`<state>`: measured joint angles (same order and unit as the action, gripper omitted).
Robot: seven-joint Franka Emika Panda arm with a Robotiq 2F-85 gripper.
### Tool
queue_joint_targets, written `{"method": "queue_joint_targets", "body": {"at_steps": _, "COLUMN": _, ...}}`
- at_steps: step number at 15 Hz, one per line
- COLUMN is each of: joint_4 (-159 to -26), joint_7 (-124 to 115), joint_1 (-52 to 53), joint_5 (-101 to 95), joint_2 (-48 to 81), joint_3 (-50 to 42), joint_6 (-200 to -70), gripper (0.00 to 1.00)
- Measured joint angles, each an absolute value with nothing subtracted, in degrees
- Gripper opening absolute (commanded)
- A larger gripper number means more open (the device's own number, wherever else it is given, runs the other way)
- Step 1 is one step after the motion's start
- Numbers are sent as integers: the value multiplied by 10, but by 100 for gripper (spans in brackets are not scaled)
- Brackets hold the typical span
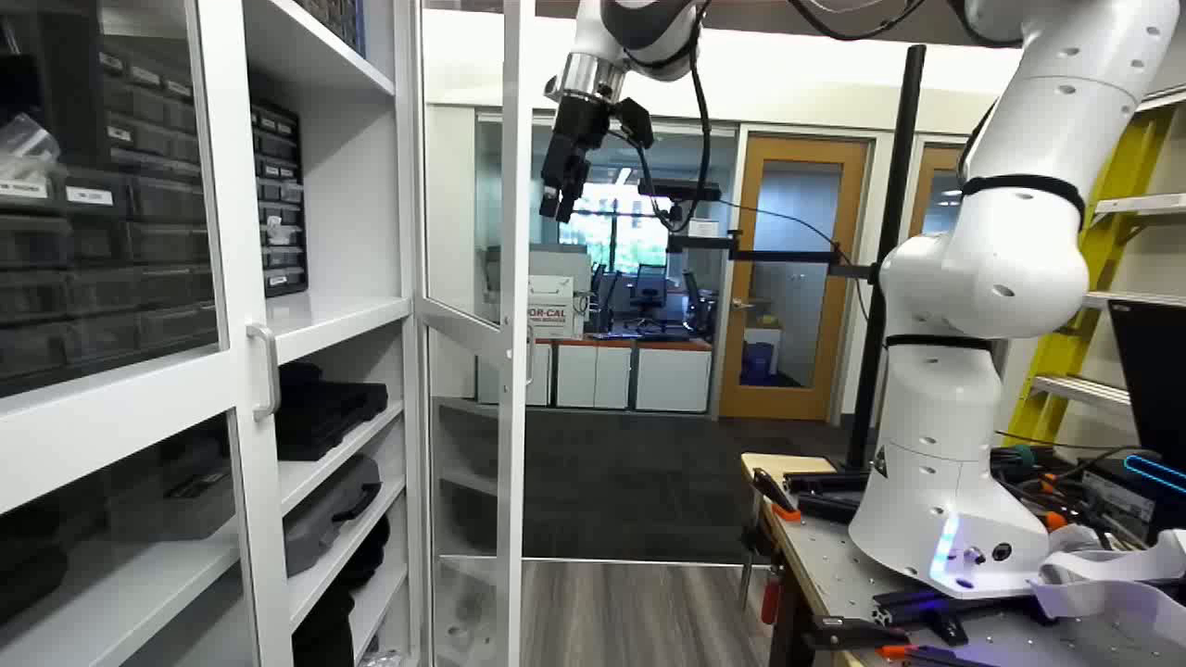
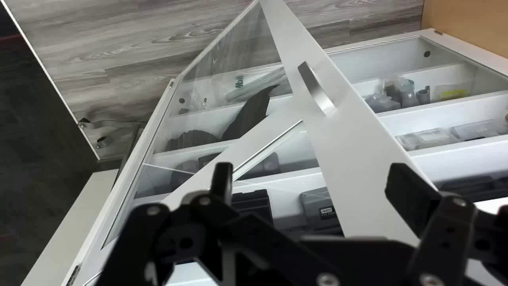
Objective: Close the shelf door
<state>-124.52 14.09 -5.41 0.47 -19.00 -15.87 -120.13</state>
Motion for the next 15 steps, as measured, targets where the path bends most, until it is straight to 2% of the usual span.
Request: {"method": "queue_joint_targets", "body": {"at_steps": 15, "joint_4": -1245, "joint_7": 157, "joint_1": -55, "joint_5": 5, "joint_2": -194, "joint_3": -156, "joint_6": -1201, "gripper": 100}}
